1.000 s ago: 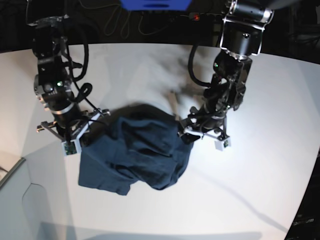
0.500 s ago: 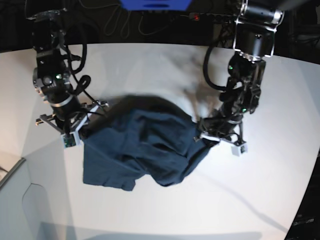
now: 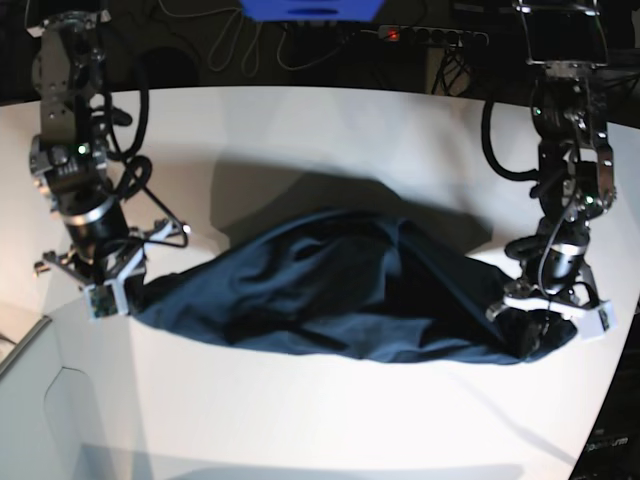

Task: Layout the t-shirt on the table in an organized manner, then fold the t-shirt properly
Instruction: 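Lift the shirt with both grippers, stretch it apart, lay it flat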

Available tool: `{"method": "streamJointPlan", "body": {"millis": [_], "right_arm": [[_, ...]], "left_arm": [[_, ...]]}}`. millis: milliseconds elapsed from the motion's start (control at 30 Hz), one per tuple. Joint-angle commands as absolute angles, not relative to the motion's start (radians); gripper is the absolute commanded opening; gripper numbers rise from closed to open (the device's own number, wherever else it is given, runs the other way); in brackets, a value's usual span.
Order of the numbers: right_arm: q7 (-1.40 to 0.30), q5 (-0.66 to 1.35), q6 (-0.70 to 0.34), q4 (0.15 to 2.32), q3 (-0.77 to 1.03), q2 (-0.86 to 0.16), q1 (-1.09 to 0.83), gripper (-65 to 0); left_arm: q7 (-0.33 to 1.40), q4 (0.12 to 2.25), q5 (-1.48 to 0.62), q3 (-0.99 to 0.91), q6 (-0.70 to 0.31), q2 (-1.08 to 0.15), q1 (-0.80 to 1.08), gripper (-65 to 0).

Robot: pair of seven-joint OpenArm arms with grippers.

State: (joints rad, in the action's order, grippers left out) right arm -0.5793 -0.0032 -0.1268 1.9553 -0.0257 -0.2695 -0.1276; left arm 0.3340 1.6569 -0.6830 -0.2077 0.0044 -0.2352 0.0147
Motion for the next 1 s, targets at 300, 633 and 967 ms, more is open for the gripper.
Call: {"method": "streamJointPlan", "body": {"millis": [300,633,967], "right_arm": [[-0.556,-0.007,-0.124,1.854,-0.027,-0.277,0.093,-65.0],[-0.55,-0.005,-0.124,1.801,-0.022,-0.275,0.131,-65.0],[-0.547,-0.005,-0.124,2.003,-0.019,-0.275,0.002,-65.0]], "left_arm": [[0.311,1.471,-0.687,-0.203,-0.004,-0.236,-0.222,-65.0],[0.311,1.426,-0.696,-0.165,-0.004,-0.24,-0.364,-64.9],[0.303,1.814,-0.687,-0.208,0.001,-0.24,-0.163,-64.9]]}}
